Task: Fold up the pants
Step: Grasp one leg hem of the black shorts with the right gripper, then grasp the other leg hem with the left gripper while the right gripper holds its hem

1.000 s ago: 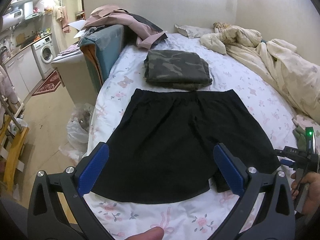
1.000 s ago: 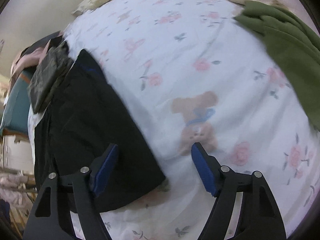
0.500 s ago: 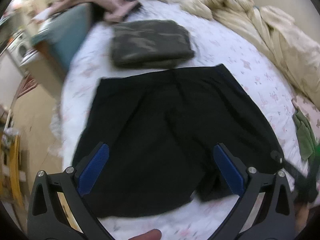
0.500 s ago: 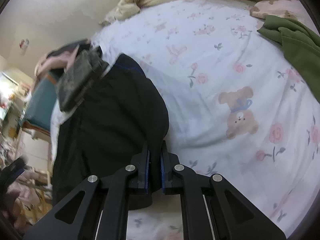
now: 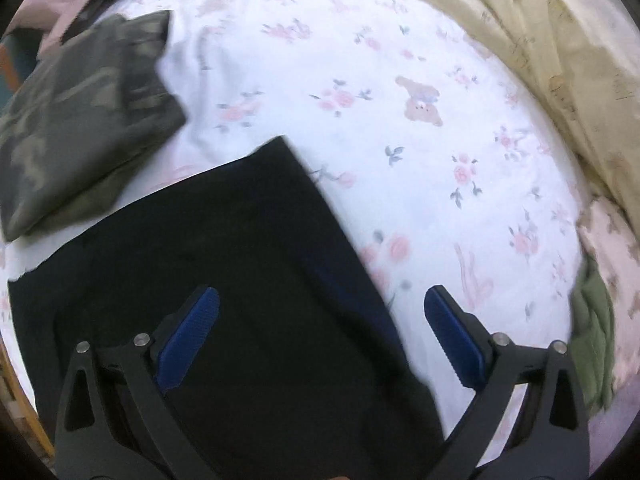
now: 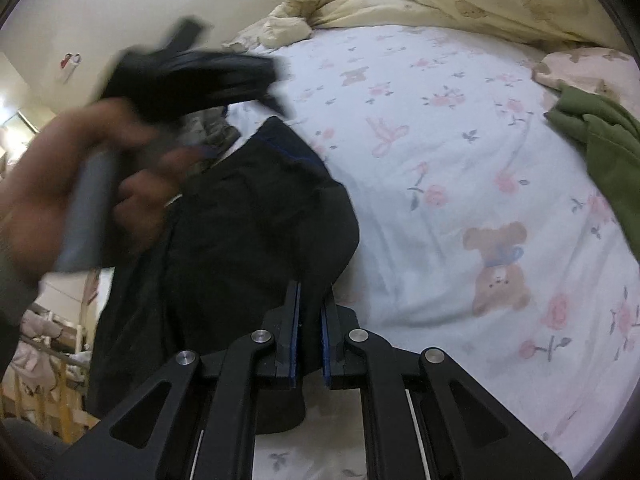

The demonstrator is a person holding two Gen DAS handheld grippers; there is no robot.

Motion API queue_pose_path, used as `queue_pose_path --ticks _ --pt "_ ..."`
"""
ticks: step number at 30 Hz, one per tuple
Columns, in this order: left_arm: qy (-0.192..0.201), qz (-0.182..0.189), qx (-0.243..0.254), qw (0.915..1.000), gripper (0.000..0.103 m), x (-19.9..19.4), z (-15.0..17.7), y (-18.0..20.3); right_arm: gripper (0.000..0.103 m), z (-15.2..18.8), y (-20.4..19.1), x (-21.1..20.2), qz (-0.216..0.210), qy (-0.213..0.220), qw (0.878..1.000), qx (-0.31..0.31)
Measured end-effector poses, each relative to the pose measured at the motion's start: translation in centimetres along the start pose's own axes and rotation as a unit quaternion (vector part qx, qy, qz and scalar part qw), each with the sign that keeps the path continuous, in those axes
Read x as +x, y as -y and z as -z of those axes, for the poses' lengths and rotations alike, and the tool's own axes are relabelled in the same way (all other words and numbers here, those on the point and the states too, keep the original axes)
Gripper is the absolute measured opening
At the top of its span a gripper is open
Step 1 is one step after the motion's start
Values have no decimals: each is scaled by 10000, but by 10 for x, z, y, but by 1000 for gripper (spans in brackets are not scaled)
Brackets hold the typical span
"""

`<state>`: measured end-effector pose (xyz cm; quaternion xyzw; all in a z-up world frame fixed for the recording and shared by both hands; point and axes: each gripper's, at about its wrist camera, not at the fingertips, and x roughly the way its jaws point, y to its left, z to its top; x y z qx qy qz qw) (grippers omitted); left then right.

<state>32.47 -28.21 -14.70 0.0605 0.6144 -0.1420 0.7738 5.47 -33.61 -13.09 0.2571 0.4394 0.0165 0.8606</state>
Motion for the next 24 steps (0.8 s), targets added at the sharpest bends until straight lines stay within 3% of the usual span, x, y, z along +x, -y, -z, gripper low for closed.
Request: queue_pose_path --ticks 3,5,6,7,10,13,19,24 --pt "-25 -410 179 9990 98 18 -11 8 8 4 -12 2 -172 -122 9992 -349" --pt "-76 -471 239 9986 90 27 -13 6 7 6 -16 5 -338 -235 9980 -475" --pt "-129 -495 336 9981 82 32 -14 5 7 7 -19 7 -387 -283 9975 -519" --pt "-188 -531 433 9975 67 35 -16 6 7 9 -22 9 -458 -352 9965 -605" --pt "-355 -545 800 9947 46 40 -16 6 6 14 -33 16 -673 -623 9916 -910" --pt "-349 -701 917 9927 6 30 -14 -3 6 20 -49 19 -812 -775 9865 -1189" --pt "-14 -614 1188 9910 3 -29 -12 -32 6 19 -76 11 -1154 -735 9795 -1476" --pt "298 -426 965 9940 2 -94 -15 -84 6 25 -124 -6 -1651 -603 9638 -2004"
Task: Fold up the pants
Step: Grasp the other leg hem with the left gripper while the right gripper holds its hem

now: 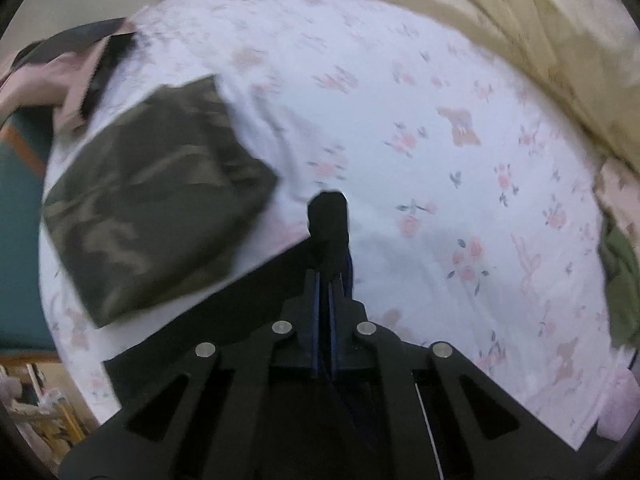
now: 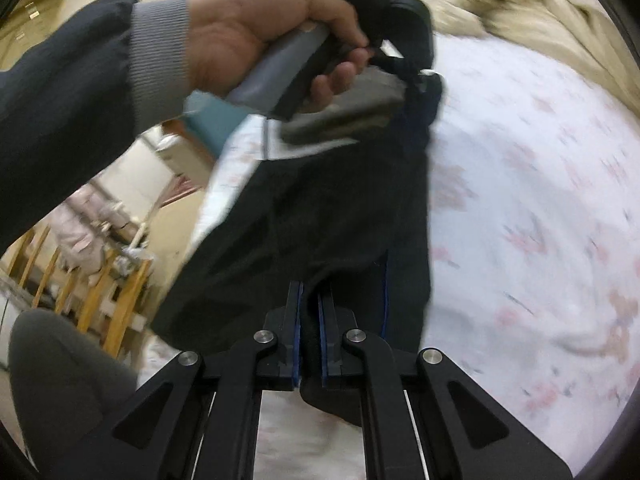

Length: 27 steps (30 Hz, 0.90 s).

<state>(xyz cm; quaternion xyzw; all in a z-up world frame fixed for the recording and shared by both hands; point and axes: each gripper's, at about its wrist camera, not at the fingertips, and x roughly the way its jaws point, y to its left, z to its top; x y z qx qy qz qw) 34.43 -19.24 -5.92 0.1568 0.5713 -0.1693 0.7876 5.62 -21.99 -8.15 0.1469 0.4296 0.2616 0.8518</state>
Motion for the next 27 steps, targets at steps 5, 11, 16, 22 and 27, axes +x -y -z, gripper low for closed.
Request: queue_pose_path --ticks 5,11,16,22,27 --pt "187 -34 -390 9991 0 -24 20 -72 6 -9 -56 15 -355 -65 9965 -751" --pt "273 -134 -960 9949 0 -25 63 -154 6 -19 -92 44 -683 -461 9911 -1049" --pt "96 -341 -1457 9887 0 -1 108 -227 6 -23 -145 93 -942 -929 9845 -1147" --pt "-113 -431 -1802 9826 1 55 146 -270 6 -8 -179 154 -771 -1534 9762 -1326" --pt "48 -45 -2313 9729 4 68 165 -289 6 4 -174 171 -541 -1744 9755 -1228"
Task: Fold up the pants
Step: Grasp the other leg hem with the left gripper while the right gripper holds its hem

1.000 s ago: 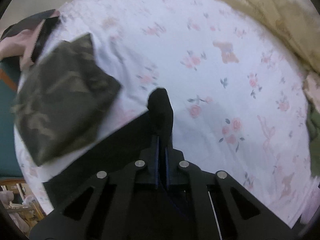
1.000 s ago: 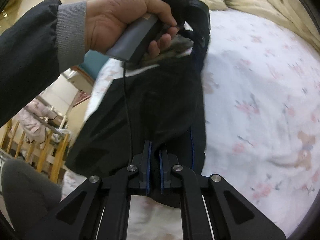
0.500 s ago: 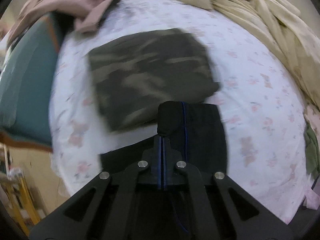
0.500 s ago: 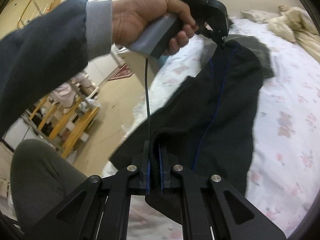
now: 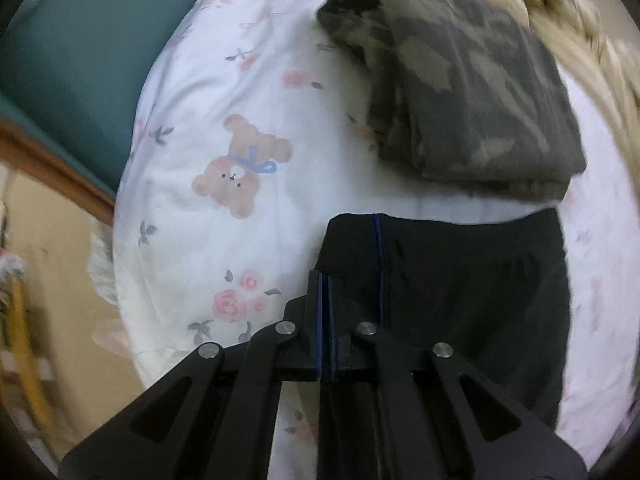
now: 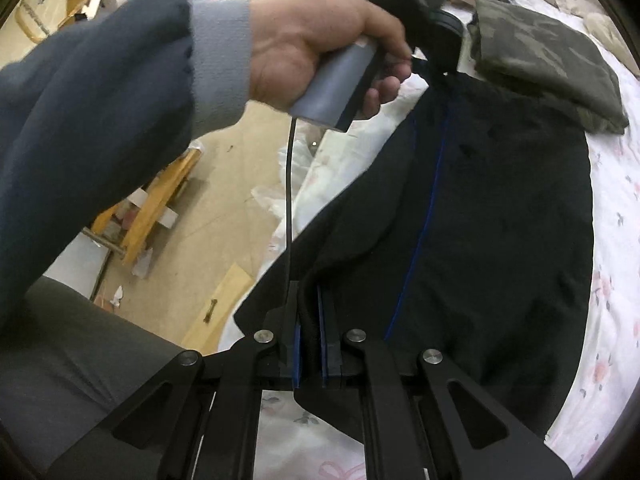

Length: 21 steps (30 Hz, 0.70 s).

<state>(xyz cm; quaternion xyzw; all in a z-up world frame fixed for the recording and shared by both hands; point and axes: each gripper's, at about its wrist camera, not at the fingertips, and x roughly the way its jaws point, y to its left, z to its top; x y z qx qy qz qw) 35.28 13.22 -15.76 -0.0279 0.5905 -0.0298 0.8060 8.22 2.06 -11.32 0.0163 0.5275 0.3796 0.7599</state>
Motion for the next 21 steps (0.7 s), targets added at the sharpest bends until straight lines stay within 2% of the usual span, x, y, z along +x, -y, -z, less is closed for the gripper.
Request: queue_pose_path --ticks 2,3,4,6,10,12,14,17,21 --pt "-67 90 -217 9997 25 -5 2 -11 6 -2 0 3 -22 -7 10000 89" --pt "-56 132 -309 9994 45 -11 4 -18 6 -2 1 5 -27 -36 9999 144" --pt "5 177 -398 9991 56 -20 7 -25 6 0 3 0 -26 -52 9998 183" --pt "206 318 -545 9978 59 -50 18 -43 7 -2 3 1 -15 -100 9997 214" --pt "291 629 -734 9949 66 -97 51 -76 12 -2 -9 7 4 -91 9999 135" --pt "351 653 -840 9937 75 -117 71 -90 12 0 -20 19 -192 -134 9996 171" --pt "388 639 -1023 9919 80 -130 100 -102 13 5 -36 32 -602 -203 9979 122" --pt "117 811 -1306 9880 80 -126 131 -108 13 16 -61 37 -997 -334 9943 -175" --pt "-319 1067 -1288 9854 80 -113 170 -90 13 30 -48 1 -891 15 9960 -31"
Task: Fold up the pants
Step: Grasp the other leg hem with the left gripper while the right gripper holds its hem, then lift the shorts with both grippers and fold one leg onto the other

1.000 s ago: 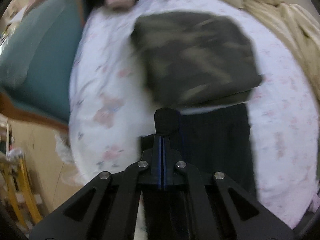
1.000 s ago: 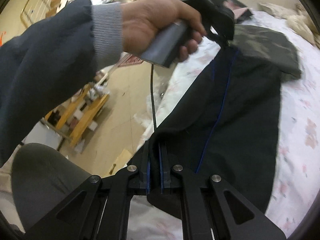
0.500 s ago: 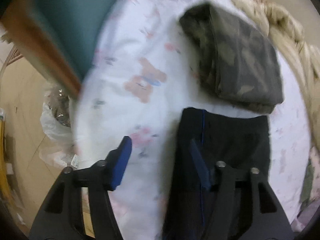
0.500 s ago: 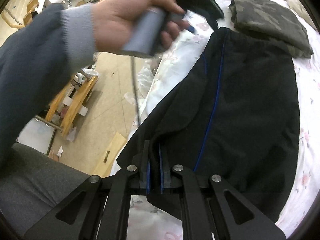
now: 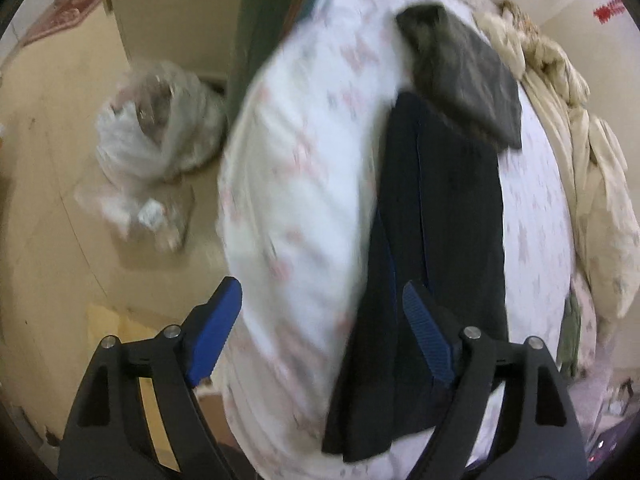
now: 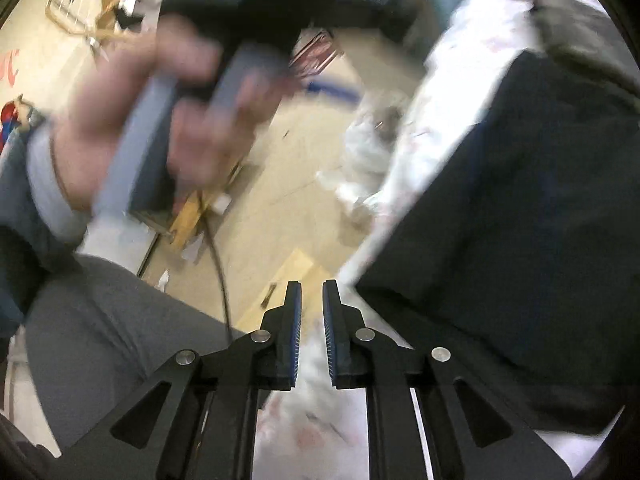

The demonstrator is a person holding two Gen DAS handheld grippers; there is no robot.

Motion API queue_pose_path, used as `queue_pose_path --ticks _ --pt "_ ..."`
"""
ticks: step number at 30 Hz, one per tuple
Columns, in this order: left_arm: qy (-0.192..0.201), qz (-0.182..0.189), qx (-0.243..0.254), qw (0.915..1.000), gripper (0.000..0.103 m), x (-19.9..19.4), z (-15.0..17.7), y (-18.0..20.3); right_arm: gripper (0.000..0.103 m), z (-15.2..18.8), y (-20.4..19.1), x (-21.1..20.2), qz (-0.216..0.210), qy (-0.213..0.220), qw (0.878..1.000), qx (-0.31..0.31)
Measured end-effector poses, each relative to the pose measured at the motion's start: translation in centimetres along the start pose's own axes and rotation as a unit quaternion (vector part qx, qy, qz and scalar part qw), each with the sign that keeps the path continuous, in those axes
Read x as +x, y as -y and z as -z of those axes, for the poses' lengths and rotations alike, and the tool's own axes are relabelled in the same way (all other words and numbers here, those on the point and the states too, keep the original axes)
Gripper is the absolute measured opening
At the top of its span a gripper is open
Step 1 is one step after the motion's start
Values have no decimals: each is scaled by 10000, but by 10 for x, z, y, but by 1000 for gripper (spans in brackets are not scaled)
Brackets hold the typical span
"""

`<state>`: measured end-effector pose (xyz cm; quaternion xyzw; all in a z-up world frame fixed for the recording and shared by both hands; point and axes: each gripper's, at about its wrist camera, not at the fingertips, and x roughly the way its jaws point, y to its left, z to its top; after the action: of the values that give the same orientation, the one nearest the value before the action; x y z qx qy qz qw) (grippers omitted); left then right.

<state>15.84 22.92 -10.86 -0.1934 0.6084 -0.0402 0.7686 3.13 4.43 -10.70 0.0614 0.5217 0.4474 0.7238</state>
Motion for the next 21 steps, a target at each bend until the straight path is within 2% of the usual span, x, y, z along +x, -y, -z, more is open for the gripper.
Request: queue_pose_path --ticks 3,4,5,7,8,10,11,14,16,21 --pt "-225 178 159 9995 80 17 25 12 18 12 40 -52 297 500 9966 580" --pt "-329 211 193 9990 80 26 33 17 32 16 54 -66 510 592 9943 727" --pt "-412 238 221 9986 80 31 39 20 55 21 76 -82 767 685 9900 966" --pt "-638 202 370 9971 80 45 51 30 77 31 108 -103 1035 912 9797 1451" --pt "-788 74 537 9954 80 53 56 35 76 39 131 -113 1170 1078 9701 1832" --pt "-828 -178 812 9931 80 61 63 43 76 49 164 -123 1202 1078 9595 2309" --pt "-775 -246 870 9929 79 61 64 45 76 56 184 -124 1068 1034 9530 2642" --pt "-735 -248 941 9925 75 60 67 48 76 65 210 -112 530 927 9444 3110" --pt "-765 -420 953 9916 55 61 69 47 76 68 222 -93 260 728 9426 3249" --pt "-676 -621 1068 9900 50 55 77 57 76 61 226 -73 109 663 9481 3107"
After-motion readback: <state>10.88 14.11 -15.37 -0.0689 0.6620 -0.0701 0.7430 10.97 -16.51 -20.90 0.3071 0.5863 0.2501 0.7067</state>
